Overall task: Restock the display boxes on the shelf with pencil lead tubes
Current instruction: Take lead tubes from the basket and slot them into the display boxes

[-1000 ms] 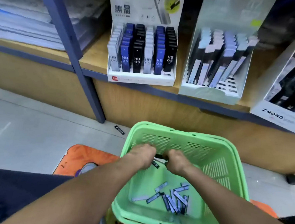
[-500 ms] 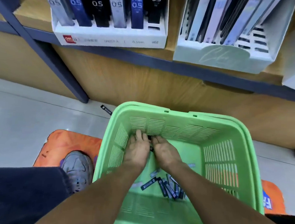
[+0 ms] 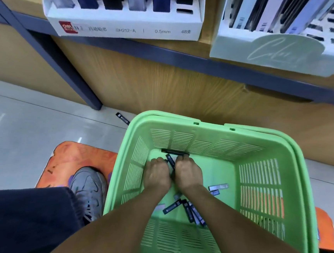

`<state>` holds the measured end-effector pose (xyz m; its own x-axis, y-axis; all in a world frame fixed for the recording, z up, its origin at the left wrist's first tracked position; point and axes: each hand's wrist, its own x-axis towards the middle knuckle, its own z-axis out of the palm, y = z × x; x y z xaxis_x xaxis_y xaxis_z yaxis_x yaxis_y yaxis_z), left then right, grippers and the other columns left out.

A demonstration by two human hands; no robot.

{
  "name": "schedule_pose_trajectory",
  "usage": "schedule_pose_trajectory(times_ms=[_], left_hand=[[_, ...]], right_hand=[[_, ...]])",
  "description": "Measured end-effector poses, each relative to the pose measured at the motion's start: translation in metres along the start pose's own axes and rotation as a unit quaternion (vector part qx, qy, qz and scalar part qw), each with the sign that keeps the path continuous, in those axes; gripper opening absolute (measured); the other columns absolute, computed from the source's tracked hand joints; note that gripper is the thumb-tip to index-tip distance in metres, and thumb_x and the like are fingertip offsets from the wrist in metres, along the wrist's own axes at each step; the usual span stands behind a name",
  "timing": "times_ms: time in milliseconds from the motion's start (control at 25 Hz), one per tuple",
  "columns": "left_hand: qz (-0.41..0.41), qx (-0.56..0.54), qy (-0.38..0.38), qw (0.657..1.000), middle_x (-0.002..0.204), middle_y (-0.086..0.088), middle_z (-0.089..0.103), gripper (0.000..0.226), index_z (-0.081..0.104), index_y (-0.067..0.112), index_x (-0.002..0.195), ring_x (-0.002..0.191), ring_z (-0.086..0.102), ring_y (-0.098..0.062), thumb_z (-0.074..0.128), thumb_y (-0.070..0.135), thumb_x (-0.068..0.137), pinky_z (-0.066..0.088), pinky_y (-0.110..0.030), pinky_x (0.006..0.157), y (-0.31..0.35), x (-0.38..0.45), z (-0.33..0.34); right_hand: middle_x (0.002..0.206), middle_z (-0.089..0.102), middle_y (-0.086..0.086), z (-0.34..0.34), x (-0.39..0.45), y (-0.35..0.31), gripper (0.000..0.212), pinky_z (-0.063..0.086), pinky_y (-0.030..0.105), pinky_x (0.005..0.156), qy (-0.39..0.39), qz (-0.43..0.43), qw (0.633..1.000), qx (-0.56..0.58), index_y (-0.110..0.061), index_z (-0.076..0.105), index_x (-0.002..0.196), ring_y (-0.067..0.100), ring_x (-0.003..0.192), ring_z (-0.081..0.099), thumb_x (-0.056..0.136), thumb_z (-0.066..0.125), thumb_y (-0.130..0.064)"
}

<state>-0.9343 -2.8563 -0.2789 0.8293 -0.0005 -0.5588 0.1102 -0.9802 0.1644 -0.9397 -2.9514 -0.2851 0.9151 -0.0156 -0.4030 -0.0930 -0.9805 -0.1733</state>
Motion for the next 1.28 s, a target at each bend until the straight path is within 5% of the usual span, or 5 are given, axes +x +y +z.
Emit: schedule_pose_trajectory(times_ms=[240,480,680,840,1280], left_hand=[[-0.159,-0.336,-0.028,0.928,0.093,-0.015,0.07,0.014,0.063,0.005,0.103,0.075,0.064,-0.03,0.057,0.009,0.091,0.037,-0.027,0.05,-0.002,0.009,0.003],[-0.175,-0.437,-0.055,0.881,0.102,-0.013,0.066,0.034,0.053,0.003,0.114,0.087,0.065,-0.028,0.06,0.03,0.096,0.053,-0.034,0.071,0.008,0.001,-0.005],[-0.183,-0.404,-0.053,0.894,0.123,-0.021,0.06,0.035,0.042,-0.002,0.131,0.102,0.064,-0.033,0.044,-0.005,0.096,0.054,-0.041,0.08,0.003,0.001,-0.002],[-0.146,-0.336,-0.061,0.928,0.131,-0.019,0.055,0.045,0.036,0.0,0.137,0.107,0.062,-0.034,0.048,-0.002,0.094,0.051,-0.039,0.078,0.005,-0.003,-0.002],[0.109,0.158,-0.175,0.966,0.115,-0.005,0.064,0.047,0.057,0.016,0.118,0.104,0.065,-0.025,0.08,0.034,0.082,0.045,-0.03,0.075,-0.012,-0.025,-0.009]], right_hand=[[0.101,0.068,0.014,0.004,-0.006,0.016,0.003,0.043,0.032,0.067,-0.069,0.073,0.982,0.161,-0.009,0.061,0.091,0.035,0.09,0.064,0.091,0.058,-0.009],[0.065,0.054,-0.001,-0.003,-0.018,0.008,0.033,0.039,0.022,0.052,-0.129,0.067,0.946,0.291,-0.021,0.05,0.063,0.017,0.063,0.053,0.091,0.06,-0.006],[0.089,0.072,0.004,-0.019,-0.02,0.01,0.029,0.056,0.034,0.075,-0.226,0.057,0.884,0.407,-0.006,0.075,0.1,0.019,0.082,0.065,0.08,0.058,0.004],[0.138,0.055,0.004,-0.026,-0.005,0.02,0.058,0.053,0.039,0.093,-0.036,-0.054,0.993,0.099,-0.017,0.052,0.143,0.03,0.118,0.06,0.089,0.049,0.004],[0.123,0.053,0.013,-0.038,-0.018,0.06,0.029,0.039,0.035,0.068,-0.11,-0.058,0.99,-0.065,-0.007,0.052,0.122,0.035,0.098,0.064,0.093,0.051,-0.013]])
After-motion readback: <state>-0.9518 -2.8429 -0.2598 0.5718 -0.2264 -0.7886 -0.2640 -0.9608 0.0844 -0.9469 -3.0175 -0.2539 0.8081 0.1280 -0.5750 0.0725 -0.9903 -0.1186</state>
